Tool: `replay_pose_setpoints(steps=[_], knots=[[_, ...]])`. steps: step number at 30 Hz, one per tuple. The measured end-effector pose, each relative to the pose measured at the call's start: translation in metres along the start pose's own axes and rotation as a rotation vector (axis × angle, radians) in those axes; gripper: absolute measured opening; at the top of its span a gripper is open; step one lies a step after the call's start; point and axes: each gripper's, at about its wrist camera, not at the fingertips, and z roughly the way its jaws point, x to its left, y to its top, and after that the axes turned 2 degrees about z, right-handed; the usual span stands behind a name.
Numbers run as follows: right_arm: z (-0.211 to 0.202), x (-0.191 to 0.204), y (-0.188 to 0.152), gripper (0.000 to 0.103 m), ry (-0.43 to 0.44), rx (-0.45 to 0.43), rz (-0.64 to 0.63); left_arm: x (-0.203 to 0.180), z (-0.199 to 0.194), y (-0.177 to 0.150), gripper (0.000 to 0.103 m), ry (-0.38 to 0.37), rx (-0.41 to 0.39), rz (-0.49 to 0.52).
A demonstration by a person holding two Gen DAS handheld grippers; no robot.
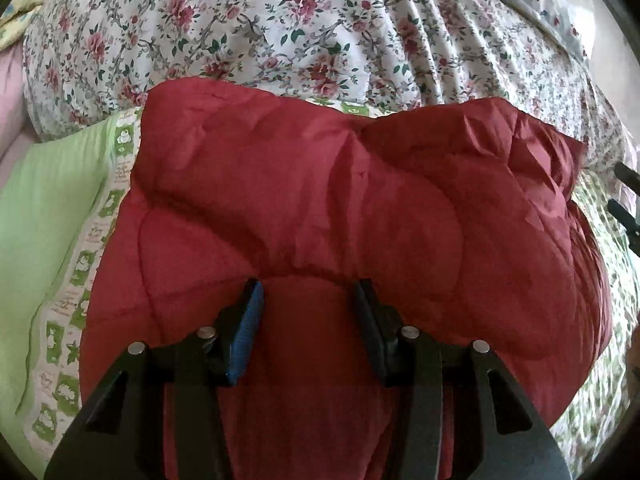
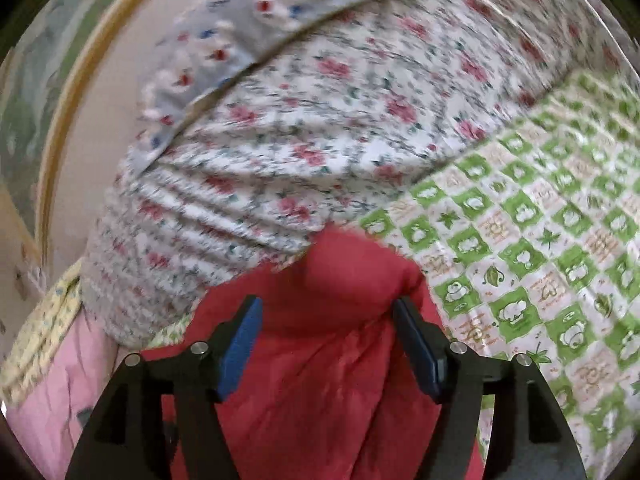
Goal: Fold large clothes
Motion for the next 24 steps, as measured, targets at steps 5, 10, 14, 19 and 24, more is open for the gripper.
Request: replay_pose_setpoints(steps=[5,10,14,19,24], knots=[[0.032,0.052,-0.030,0.070,-0.023,0.170,-0.274,-0.002,0.005,0.004,0.046,0.014,0.016,0.003],[0.076,0.072,-0.050,0.069,-0.150,0.269,-0.427,0.001,0.005,0.007,0.046,-0.006,0.038,0.002],[0.097,0.053,-0.045,0.069,-0.248,0.278,-0.418,0.014,-0.008,0.009,0.045,-0.057,0.038,-0.031],[0.107,0.031,-0.037,0.071,-0.261,0.282,-0.368,0.042,-0.015,0.012,0.045,-0.053,0.017,-0.103],[0.112,0.023,-0.036,0.073,-0.238,0.294,-0.318,0.057,0.014,0.016,0.045,0.004,0.046,-0.144]])
